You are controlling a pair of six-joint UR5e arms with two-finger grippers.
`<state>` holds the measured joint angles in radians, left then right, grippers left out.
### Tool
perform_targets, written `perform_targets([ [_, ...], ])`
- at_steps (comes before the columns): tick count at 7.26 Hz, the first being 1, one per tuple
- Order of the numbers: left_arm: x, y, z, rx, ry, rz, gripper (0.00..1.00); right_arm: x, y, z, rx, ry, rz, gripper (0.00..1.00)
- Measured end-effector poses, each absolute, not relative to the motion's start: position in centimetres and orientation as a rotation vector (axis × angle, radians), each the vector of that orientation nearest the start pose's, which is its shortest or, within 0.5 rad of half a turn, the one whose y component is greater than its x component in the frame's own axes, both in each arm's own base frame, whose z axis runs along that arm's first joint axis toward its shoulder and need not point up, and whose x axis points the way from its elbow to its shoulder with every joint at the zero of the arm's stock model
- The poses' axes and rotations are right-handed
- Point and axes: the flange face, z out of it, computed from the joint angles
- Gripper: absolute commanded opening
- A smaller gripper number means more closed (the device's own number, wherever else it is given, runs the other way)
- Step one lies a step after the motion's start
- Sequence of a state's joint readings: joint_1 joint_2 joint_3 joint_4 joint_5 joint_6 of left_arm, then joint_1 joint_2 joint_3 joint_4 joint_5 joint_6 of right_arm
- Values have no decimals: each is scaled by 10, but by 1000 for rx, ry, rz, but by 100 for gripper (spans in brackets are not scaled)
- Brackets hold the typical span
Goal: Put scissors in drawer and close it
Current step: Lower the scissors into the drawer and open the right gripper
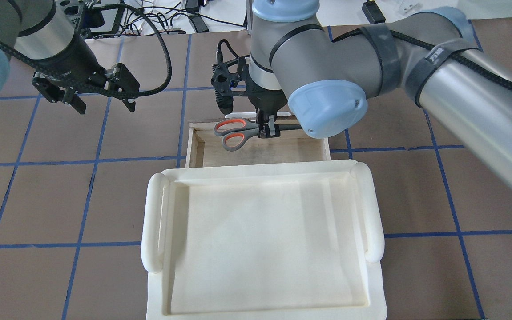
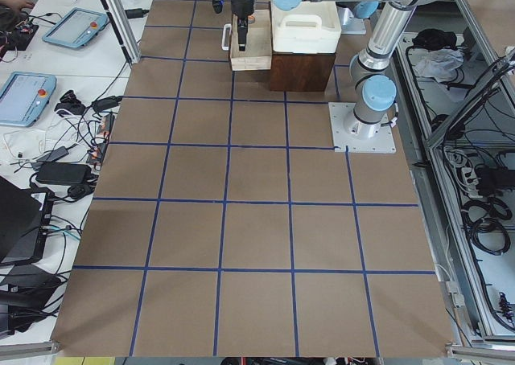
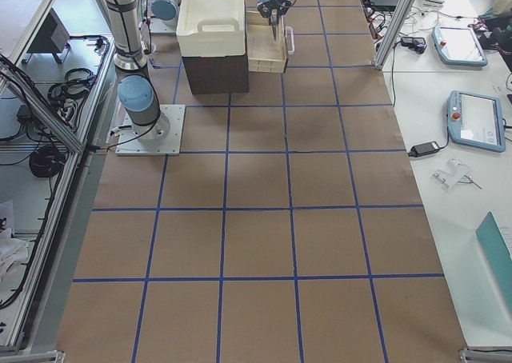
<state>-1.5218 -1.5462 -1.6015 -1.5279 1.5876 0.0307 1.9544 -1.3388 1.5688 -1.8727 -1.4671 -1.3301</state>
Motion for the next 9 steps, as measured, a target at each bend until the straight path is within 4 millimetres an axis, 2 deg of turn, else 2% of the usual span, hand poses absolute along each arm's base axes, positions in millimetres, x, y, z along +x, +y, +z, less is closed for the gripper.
perform_targets([
  [3,-108,-491,489,-29,3123,-56,100,368,-489,368,-2317,1994,-104,9],
  [6,-108,-491,489,-29,3123,-58,100,371,-493,347,-2280,2015,-49,10],
  [9,-108,-491,489,-29,3124,-58,100,370,-490,337,-2267,2017,-20,13],
])
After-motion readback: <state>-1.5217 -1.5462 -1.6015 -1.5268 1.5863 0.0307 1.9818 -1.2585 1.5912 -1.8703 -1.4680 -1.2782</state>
